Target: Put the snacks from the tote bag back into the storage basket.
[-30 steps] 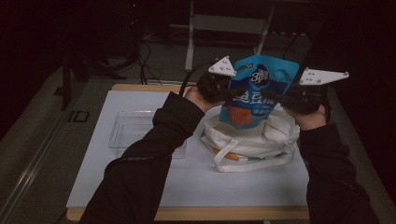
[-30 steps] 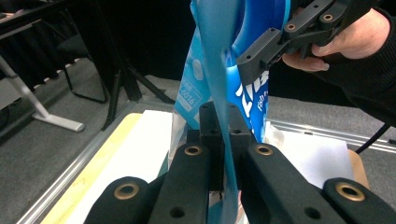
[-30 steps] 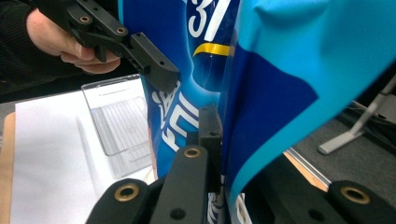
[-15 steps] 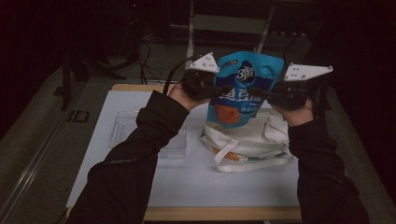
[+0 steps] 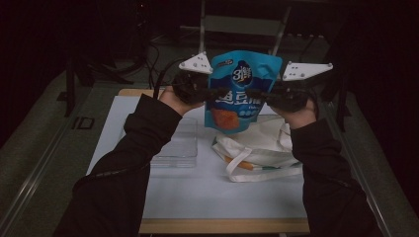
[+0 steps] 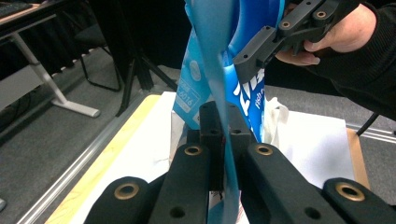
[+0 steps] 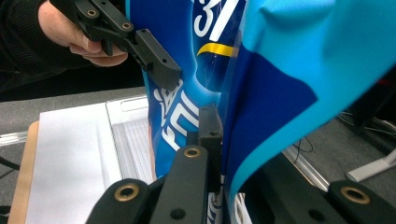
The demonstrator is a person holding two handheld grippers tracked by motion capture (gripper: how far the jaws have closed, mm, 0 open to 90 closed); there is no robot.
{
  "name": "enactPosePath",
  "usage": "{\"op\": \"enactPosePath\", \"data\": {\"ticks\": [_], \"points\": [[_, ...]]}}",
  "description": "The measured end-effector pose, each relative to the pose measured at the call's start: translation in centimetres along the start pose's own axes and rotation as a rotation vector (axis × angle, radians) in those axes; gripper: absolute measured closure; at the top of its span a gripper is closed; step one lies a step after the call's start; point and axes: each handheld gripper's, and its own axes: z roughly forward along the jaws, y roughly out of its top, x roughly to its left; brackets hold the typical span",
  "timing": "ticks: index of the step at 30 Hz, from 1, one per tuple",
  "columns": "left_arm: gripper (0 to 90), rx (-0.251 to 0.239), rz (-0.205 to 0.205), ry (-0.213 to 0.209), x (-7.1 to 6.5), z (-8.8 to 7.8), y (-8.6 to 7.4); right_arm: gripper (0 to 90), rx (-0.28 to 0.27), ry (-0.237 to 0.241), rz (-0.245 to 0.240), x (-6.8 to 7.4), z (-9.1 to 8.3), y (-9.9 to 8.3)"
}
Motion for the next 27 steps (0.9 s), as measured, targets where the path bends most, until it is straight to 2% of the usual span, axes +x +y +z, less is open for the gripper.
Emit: {"op": "enactPosePath", "data": {"ticks": [10,27], "points": [[90.0,0.000,-0.005,0.013,0.6,-2.4,-1.2,88.5,-0.001,0.027,-0.016,0.7,2.0,1.0],[90.0,0.009,-0.023,0.026,2.1,-7.1,-3.9,88.4,0.015,0.085,-0.043,2.4,6.9,3.0]]}}
